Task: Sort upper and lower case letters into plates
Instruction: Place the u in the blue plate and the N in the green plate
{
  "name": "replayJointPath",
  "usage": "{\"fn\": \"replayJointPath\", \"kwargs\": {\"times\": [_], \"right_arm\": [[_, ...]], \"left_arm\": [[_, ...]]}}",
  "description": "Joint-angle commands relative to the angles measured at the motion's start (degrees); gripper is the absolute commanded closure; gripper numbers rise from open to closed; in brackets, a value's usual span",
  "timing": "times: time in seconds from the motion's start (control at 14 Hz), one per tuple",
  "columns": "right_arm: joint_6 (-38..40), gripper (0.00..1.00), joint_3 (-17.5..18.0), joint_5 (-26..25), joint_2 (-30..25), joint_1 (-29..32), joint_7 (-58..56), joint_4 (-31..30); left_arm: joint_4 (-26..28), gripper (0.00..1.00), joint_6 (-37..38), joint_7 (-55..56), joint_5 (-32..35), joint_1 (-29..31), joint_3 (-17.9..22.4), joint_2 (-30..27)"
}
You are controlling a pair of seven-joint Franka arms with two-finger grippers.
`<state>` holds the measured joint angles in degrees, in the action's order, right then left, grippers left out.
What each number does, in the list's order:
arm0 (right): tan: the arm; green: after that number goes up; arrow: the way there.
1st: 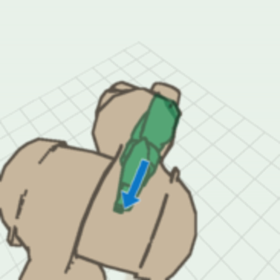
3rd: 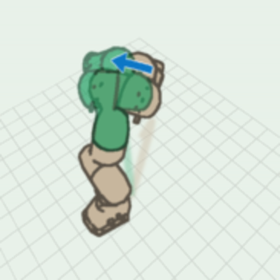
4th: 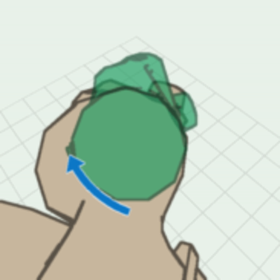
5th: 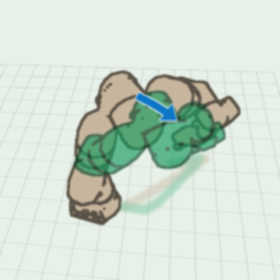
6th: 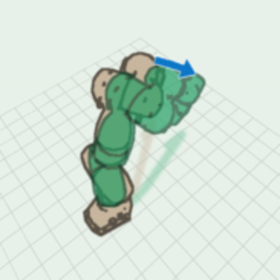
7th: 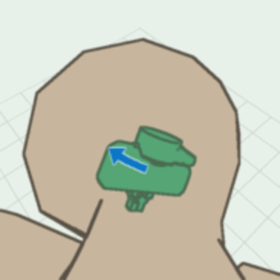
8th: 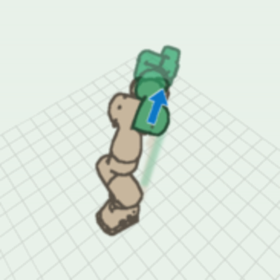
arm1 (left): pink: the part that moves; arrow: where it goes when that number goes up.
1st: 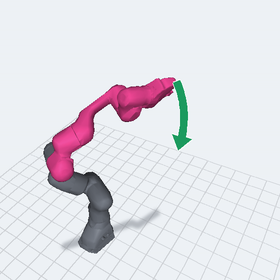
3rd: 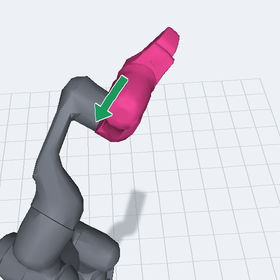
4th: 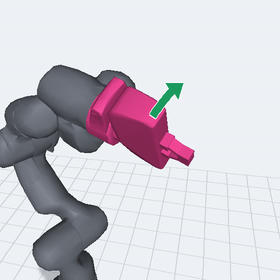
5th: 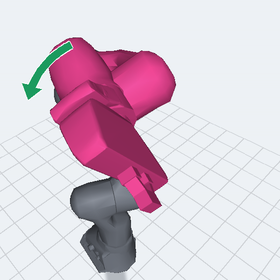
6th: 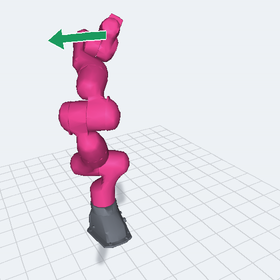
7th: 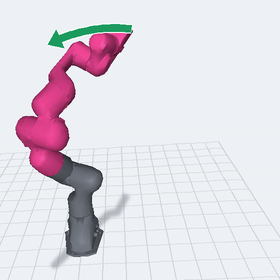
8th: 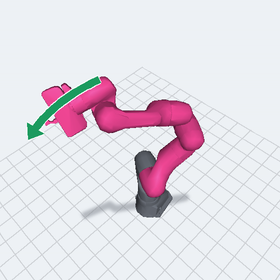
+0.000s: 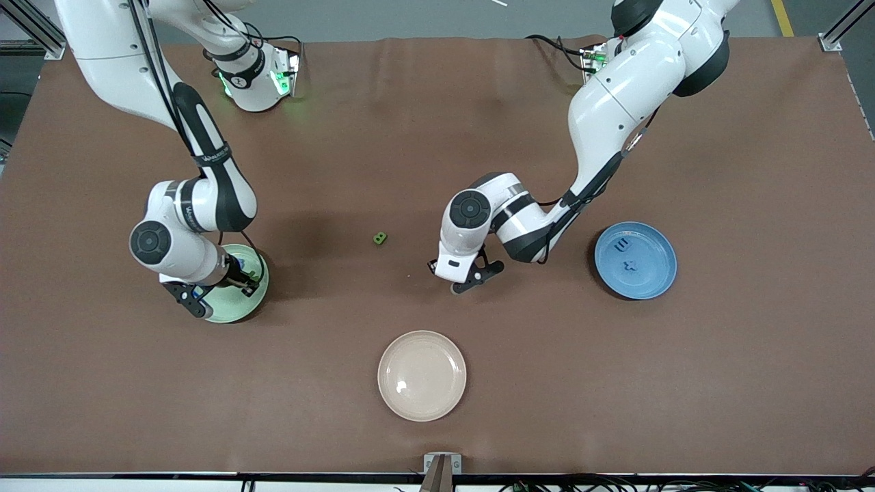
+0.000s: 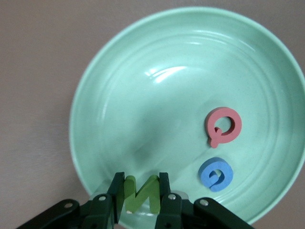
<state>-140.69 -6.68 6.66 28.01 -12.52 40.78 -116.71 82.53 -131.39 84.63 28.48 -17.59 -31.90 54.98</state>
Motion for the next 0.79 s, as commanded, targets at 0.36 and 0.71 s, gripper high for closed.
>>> {"fn": "replayJointPath", "kwargs": {"times": [0.36,0.71], "right_arm": [[-5.38,0.96,0.97,-0.33,-2.17,2.33,-1.94,-6.07],[-2.32,0.0,0.97,-0.33,-3.74,2.77,-2.99,-4.5]], "left_arm": [[-0.97,0.81,-0.79,0.27,-0.36,-1.13,1.05,0.74],[-0.7,0.86,-0.1,0.1,0.08,-0.61,1.58,-1.63]]}}
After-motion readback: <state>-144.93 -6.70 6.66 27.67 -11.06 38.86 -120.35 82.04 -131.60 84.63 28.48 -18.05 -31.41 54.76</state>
